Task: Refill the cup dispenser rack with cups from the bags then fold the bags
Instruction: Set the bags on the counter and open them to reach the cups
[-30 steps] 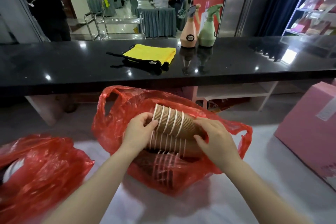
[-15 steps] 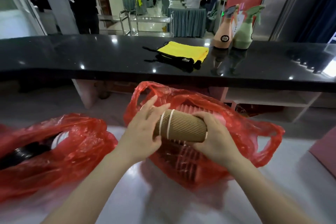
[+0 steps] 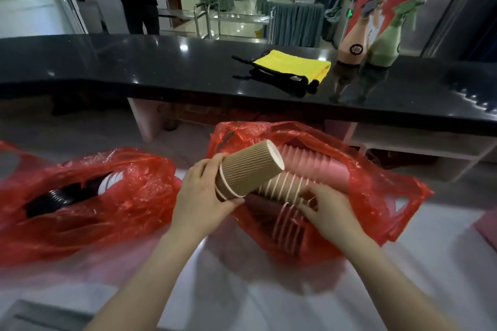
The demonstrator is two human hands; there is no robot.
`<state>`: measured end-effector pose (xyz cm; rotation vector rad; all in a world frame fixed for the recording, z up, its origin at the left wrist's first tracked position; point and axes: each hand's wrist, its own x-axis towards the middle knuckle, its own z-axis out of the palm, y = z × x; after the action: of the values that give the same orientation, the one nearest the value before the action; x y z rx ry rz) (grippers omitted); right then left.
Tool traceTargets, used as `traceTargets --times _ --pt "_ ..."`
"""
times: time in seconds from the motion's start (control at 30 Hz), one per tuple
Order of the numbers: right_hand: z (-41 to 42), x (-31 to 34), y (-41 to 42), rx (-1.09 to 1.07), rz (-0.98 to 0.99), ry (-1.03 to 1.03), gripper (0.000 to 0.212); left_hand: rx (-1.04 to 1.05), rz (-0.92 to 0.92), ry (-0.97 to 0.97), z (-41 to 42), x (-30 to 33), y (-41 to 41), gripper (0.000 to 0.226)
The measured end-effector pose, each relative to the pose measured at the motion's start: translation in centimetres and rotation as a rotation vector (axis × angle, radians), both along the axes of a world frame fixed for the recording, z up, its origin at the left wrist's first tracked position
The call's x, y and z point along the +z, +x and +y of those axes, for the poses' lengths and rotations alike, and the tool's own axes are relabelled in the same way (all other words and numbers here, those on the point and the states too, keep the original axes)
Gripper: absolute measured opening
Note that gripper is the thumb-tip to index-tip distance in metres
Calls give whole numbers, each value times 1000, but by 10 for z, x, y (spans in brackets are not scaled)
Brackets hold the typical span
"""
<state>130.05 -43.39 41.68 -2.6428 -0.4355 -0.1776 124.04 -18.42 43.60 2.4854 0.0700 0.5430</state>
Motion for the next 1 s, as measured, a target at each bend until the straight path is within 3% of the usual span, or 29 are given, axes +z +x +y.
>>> traceTargets --times 0.07,0.3,0.43,0.53,0.67,0.83,1.0 --pt "10 -5 -6 34 5 -138 17 -9 31 -64 0 -5 0 92" --pt "47 -7 -23 38 94 -317 53 43 22 -306 2 -17 -6 79" --pt "63 -7 -27 4 352 -359 80 16 8 -439 7 -15 -11 75" --pt "70 -11 -30 -3 424 -353 72 9 -19 -526 11 -13 -18 67" --pt "62 -4 -33 -45 351 -160 69 39 -30 -644 24 -13 -31 68" --pt "54 17 -52 -173 47 314 66 13 3 -860 40 -8 -45 60" --pt "59 52 -74 -231 -174 540 79 -17 23 -994 49 4 -72 60"
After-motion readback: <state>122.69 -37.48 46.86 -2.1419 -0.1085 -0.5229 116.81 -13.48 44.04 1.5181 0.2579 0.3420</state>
